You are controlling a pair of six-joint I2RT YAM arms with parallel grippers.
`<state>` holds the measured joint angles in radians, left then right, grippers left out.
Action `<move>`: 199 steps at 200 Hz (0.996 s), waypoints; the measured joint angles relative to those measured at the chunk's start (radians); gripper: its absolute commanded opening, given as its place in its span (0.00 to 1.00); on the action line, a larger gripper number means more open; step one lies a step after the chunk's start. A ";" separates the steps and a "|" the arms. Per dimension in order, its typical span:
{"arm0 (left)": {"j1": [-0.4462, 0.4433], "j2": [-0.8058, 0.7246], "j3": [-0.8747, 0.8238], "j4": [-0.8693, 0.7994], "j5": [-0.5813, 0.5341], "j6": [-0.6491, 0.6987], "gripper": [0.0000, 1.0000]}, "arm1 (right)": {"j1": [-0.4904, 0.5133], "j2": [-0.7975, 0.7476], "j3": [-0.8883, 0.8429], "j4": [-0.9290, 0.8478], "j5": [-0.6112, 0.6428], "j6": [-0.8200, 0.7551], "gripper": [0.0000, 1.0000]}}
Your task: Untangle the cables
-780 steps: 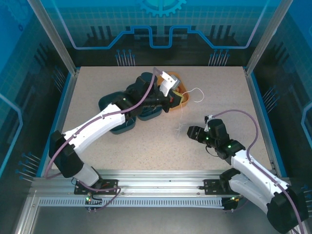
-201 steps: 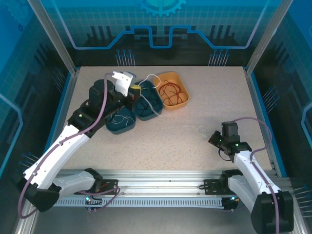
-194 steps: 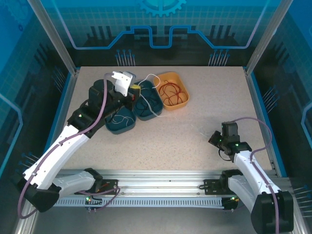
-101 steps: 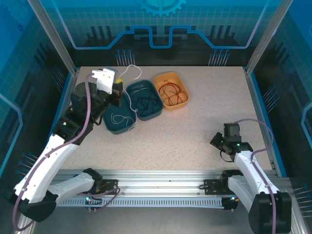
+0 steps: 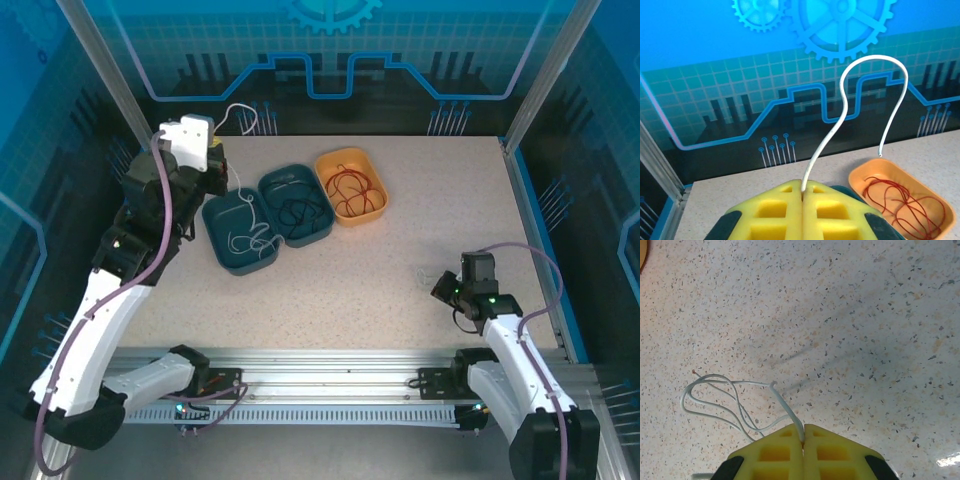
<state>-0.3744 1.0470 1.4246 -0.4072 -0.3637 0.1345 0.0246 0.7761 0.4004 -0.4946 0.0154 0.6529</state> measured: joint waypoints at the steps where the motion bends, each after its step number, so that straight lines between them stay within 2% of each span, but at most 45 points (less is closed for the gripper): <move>1: 0.003 0.002 0.002 0.000 0.000 0.000 0.00 | 0.000 0.000 0.000 0.000 0.000 0.000 0.05; 93: 0.144 0.114 0.034 -0.010 0.003 0.002 0.00 | 0.000 0.001 0.000 -0.006 -0.009 0.000 0.06; 119: 0.186 0.117 0.040 -0.024 0.032 -0.007 0.00 | 0.000 0.009 0.000 -0.006 -0.009 0.000 0.06; 140: 0.191 0.122 0.088 -0.050 0.118 -0.035 0.00 | 0.000 0.016 0.000 -0.003 -0.009 0.000 0.06; 166: 0.191 0.119 0.161 -0.060 0.288 -0.102 0.00 | 0.000 0.016 0.000 0.014 -0.017 0.000 0.06; 199: 0.191 0.084 0.170 -0.060 0.503 -0.204 0.00 | 0.000 0.016 0.000 0.033 -0.024 0.000 0.06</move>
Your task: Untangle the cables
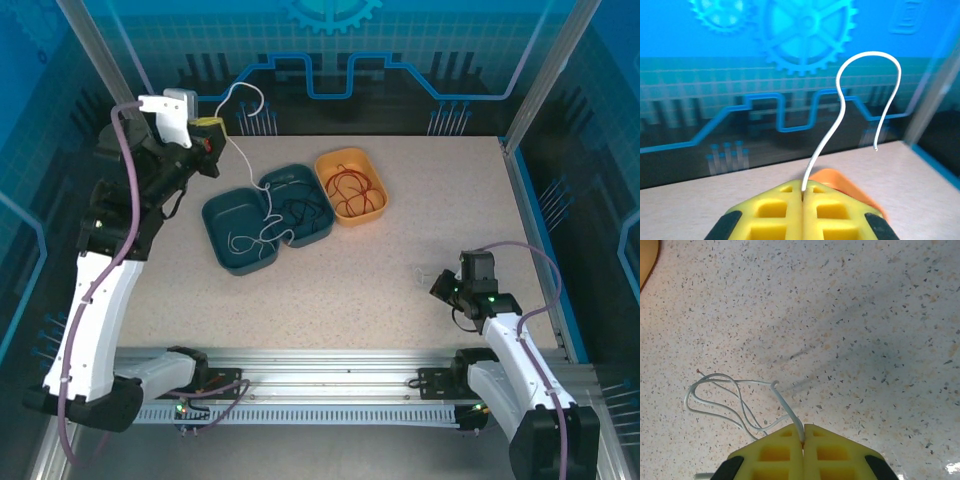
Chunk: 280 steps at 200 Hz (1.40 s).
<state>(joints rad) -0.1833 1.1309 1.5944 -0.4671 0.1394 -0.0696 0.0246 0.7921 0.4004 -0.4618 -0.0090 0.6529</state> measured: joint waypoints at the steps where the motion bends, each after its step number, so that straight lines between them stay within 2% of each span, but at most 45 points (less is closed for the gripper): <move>1: 0.000 -0.001 0.000 0.000 0.004 -0.002 0.00 | 0.000 0.000 0.000 0.000 0.000 0.000 0.06; 22: 0.000 -0.026 0.000 0.000 0.084 -0.045 0.00 | 0.000 0.000 0.000 0.008 -0.003 -0.002 0.06; 55: 0.000 -0.047 0.000 0.000 0.089 -0.060 0.00 | 0.000 -0.002 0.000 0.010 -0.011 -0.007 0.07; 158: 0.024 0.005 0.008 -0.016 -0.125 0.036 0.00 | 0.000 -0.017 -0.001 0.010 -0.018 -0.007 0.07; 238: 0.149 0.087 -0.010 -0.035 -0.168 0.042 0.00 | 0.000 0.005 -0.002 0.021 -0.026 -0.006 0.07; 280: 0.171 0.130 -0.094 -0.053 -0.166 0.015 0.00 | 0.000 0.006 -0.002 0.022 -0.026 -0.003 0.07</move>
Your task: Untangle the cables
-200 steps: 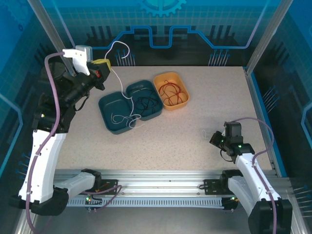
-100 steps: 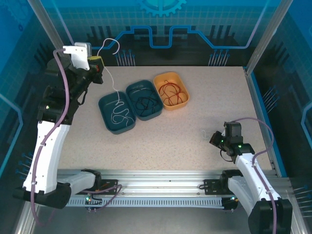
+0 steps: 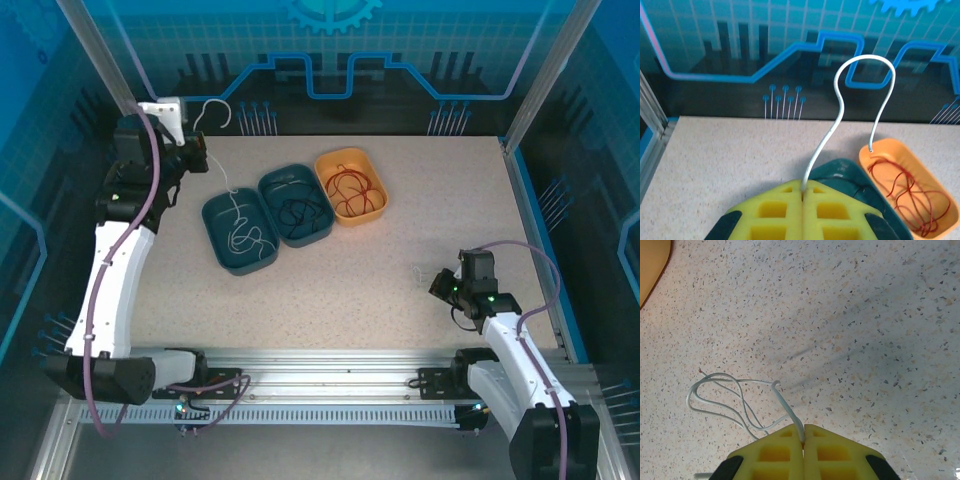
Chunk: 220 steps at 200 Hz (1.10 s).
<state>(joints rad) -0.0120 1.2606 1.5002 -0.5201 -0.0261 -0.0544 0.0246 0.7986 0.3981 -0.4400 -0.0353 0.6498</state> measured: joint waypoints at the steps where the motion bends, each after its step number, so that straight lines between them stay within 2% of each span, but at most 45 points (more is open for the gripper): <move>1: 0.001 0.001 -0.002 0.000 0.000 0.000 0.00 | 0.000 0.000 0.000 0.000 0.000 0.000 0.07; 50: 0.037 0.071 -0.080 0.002 0.016 -0.045 0.00 | 0.000 0.000 -0.001 0.000 0.000 0.000 0.08; 128: 0.040 0.243 -0.170 -0.013 0.095 -0.114 0.00 | 0.000 0.000 -0.008 0.003 -0.003 0.000 0.08; 220: 0.006 0.359 -0.182 -0.195 0.038 -0.077 0.00 | 0.000 -0.001 -0.008 0.002 -0.003 -0.001 0.08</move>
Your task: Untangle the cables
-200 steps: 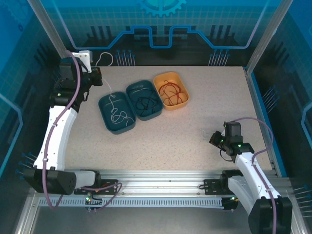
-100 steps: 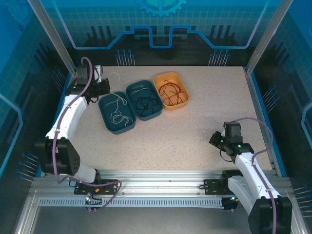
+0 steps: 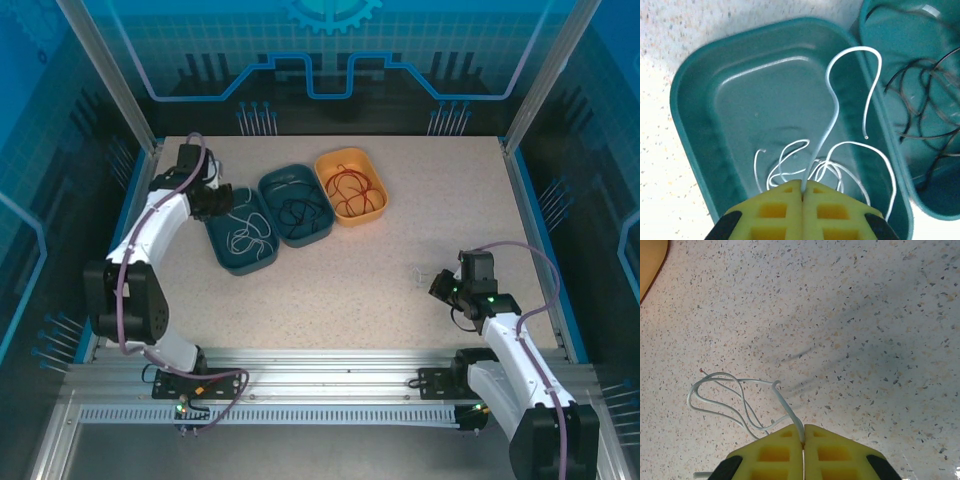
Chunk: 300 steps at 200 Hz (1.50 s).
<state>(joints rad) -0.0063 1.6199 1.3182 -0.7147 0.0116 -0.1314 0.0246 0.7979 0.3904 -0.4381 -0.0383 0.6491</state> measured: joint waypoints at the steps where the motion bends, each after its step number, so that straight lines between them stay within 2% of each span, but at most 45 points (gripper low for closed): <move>1: -0.001 0.001 0.000 -0.002 -0.001 0.000 0.00 | 0.000 0.000 0.000 0.000 0.000 0.000 0.08; 35: -0.013 0.062 0.003 -0.061 -0.058 0.029 0.02 | 0.000 0.000 0.000 -0.003 0.000 0.000 0.08; 57: -0.018 0.089 0.003 -0.081 -0.099 0.040 0.10 | 0.000 -0.002 0.000 -0.004 0.000 0.000 0.09; 73: -0.018 0.102 0.003 -0.081 -0.117 0.057 0.24 | 0.000 -0.006 0.000 -0.006 0.000 0.000 0.09; 88: -0.019 0.113 0.003 -0.078 -0.124 0.057 0.32 | 0.000 -0.010 0.000 -0.008 0.000 0.000 0.09; 133: -0.043 0.120 0.004 -0.055 -0.136 0.055 0.41 | 0.000 -0.019 0.000 -0.021 0.000 0.000 0.11; 177: -0.063 0.028 0.004 -0.014 -0.102 0.048 0.57 | 0.005 -0.020 0.004 -0.035 0.000 0.003 0.15; 193: -0.080 -0.035 0.004 0.017 -0.081 0.036 0.58 | 0.009 -0.020 0.007 -0.039 -0.001 0.004 0.13; 219: -0.151 -0.128 0.000 0.106 -0.016 0.028 0.60 | 0.010 -0.020 0.011 -0.041 -0.009 0.005 0.11; 246: -0.256 -0.169 -0.050 0.255 0.108 0.003 0.62 | 0.021 -0.020 0.013 -0.040 -0.034 0.013 0.09; 270: -0.351 -0.141 -0.124 0.380 0.206 -0.029 0.62 | 0.027 -0.020 0.019 -0.039 -0.056 0.023 0.06; 300: -0.478 -0.042 -0.156 0.484 0.261 -0.047 0.62 | 0.039 -0.031 0.026 -0.024 -0.101 0.029 0.06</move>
<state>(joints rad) -0.4839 1.5776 1.1622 -0.2306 0.2729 -0.1783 0.0631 0.7670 0.4160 -0.4618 -0.1390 0.6781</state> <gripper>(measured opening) 0.622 0.066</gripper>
